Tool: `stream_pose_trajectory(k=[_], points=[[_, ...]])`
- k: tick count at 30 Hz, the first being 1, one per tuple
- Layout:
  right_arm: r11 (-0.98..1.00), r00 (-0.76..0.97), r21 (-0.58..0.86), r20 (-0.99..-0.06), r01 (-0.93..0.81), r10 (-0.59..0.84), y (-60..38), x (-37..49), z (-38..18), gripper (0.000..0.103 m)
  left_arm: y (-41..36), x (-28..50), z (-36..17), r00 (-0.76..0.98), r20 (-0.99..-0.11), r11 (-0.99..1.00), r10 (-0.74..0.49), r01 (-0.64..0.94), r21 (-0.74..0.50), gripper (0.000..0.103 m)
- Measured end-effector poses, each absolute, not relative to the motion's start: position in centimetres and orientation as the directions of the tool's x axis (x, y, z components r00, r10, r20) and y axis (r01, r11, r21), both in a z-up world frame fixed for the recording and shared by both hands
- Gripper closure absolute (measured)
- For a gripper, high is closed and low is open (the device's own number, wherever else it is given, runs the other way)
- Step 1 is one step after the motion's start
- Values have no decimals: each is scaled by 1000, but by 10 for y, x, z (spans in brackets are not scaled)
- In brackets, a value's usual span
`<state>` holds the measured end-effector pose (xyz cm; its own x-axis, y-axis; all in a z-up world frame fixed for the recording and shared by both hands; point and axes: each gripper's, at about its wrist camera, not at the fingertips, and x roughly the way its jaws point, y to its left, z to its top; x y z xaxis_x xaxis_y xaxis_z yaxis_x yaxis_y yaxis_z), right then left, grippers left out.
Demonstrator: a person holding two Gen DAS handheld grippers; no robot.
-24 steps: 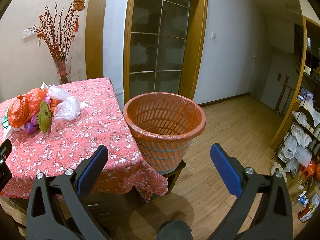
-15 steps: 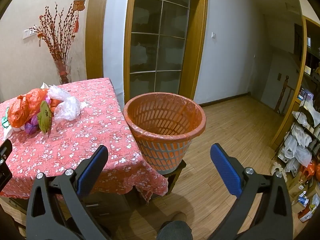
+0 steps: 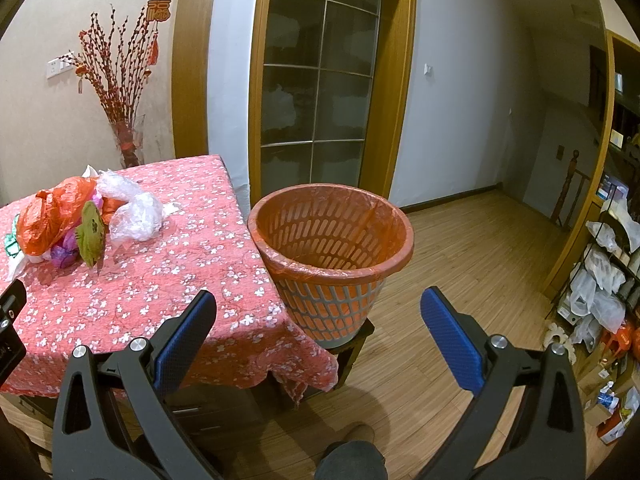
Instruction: Collect trash
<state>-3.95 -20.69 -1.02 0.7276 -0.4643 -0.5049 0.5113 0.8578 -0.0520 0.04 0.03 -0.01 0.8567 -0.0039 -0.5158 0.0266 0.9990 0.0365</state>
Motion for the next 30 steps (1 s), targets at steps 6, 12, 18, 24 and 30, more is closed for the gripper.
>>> stream_pose_trajectory(k=[6,12,18,24,30], points=[[861,731,-49,-506,506,-458,-208,-40,-9,2,0,1,0,855,-518,999,-4,26,36,4],[868,741,-23,-509,497,-438,-207,-31,-12,2,2,9,-2,845,-535,999,-2,22,32,4],[911,779,26,-528,412,-338,-200,-2,-10,2,28,30,-12,818,-576,1000,-8,2,-10,4],[952,823,64,-523,298,-223,-178,49,-4,2,59,57,-16,800,-599,998,30,-58,-28,4],[973,836,115,-538,201,-109,-159,111,-4,18,89,82,-15,794,-606,993,45,-103,-61,4]])
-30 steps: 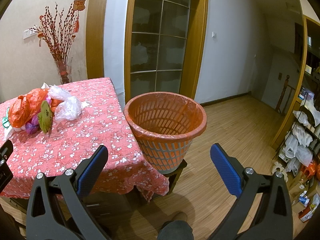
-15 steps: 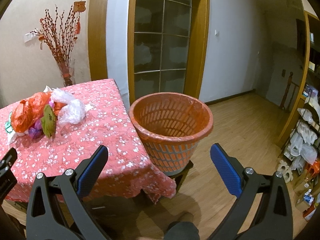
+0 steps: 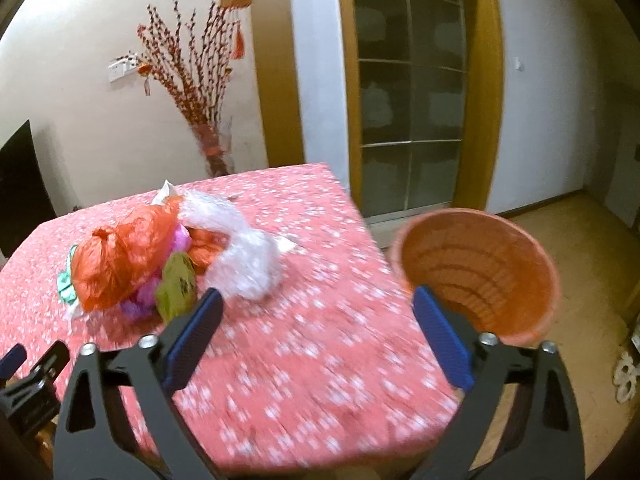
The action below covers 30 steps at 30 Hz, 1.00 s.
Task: Collect trash
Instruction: 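Grasp the clear bubble-wrap bag with the right tool while the left tool grasps the orange bag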
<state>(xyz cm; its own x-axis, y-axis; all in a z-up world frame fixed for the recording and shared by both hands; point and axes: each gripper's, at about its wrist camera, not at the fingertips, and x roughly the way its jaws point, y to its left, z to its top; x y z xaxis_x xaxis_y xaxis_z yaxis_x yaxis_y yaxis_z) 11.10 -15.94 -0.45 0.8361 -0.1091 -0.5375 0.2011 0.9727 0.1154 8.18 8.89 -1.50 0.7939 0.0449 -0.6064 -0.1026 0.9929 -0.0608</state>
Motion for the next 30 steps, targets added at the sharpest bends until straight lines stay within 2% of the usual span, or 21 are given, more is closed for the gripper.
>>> stream_pose_trajectory(k=[3,7,13,16,18,21,22,27,30], points=[[973,817,156,-575,171,-52,-155,144,-13,28,96,90,-15,799,-600,993,41,-101,-66,4],[967,784,202,-620,153,5,-151,184,-24,33,102,101,-13,807,-590,993,32,-91,-70,4],[972,738,189,-674,142,23,-143,221,-41,38,109,119,-6,818,-576,992,3,-74,-100,4],[974,698,191,-715,124,51,-144,233,-54,50,108,128,0,827,-562,993,-8,-59,-101,4],[975,687,192,-724,115,62,-145,235,-60,61,105,135,3,832,-555,994,-10,-52,-95,4],[974,693,195,-718,112,64,-151,227,-62,82,99,146,7,833,-553,996,-14,-39,-84,4],[974,695,199,-716,111,67,-154,223,-62,84,97,149,7,832,-554,996,-17,-35,-83,4],[977,723,173,-690,123,31,-167,202,-58,93,86,168,3,807,-589,997,-46,-2,-80,13],[976,741,167,-671,138,10,-177,191,-55,93,80,179,-2,787,-615,997,-52,11,-70,22]])
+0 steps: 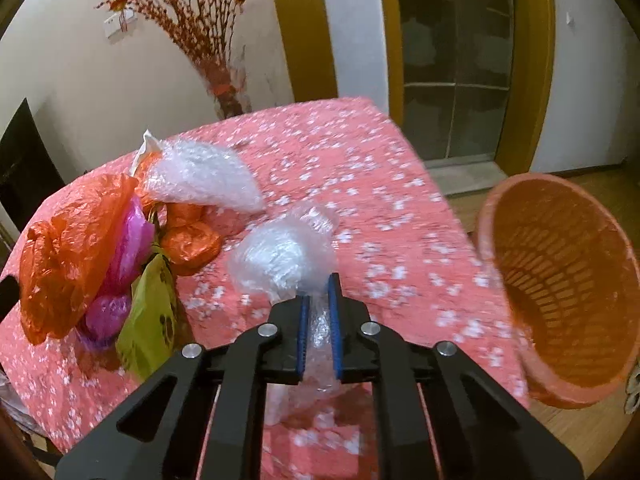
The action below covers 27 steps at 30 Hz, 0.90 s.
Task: Collect trash
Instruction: 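Grasp the clear bubble-wrap bag with the right tool while the left tool grasps the orange bag, then carry both held bags over the orange wastebasket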
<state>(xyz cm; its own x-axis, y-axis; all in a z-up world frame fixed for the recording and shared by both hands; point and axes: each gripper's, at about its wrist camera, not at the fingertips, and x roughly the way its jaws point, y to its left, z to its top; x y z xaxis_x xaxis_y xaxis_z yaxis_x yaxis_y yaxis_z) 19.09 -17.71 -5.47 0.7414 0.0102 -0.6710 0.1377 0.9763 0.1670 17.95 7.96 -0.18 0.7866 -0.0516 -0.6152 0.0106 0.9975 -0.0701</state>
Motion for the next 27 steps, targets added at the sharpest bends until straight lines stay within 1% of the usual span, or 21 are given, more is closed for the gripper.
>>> stream_pose_trajectory(k=[2,4,6,8,11,16,27], points=[[975,750,168,-662,147,1,-184,185,-52,93,77,185,-6,776,-629,998,-48,12,-62,27],[974,753,166,-658,151,-4,-188,180,-50,93,75,190,-10,763,-644,998,-52,16,-62,31],[974,754,166,-656,151,-5,-190,176,-49,93,72,196,-16,746,-665,998,-49,14,-57,43],[975,756,166,-655,150,-5,-191,173,-49,93,72,200,-20,731,-679,997,-75,32,-76,70],[976,762,158,-648,152,-14,-191,170,-47,93,72,197,-17,734,-671,994,-101,43,-103,78],[973,779,170,-627,155,-15,-196,161,-38,93,72,190,-3,759,-639,991,-126,62,-122,85],[965,816,179,-575,192,-56,-218,137,-14,93,49,176,41,813,-559,986,-162,107,-131,86]])
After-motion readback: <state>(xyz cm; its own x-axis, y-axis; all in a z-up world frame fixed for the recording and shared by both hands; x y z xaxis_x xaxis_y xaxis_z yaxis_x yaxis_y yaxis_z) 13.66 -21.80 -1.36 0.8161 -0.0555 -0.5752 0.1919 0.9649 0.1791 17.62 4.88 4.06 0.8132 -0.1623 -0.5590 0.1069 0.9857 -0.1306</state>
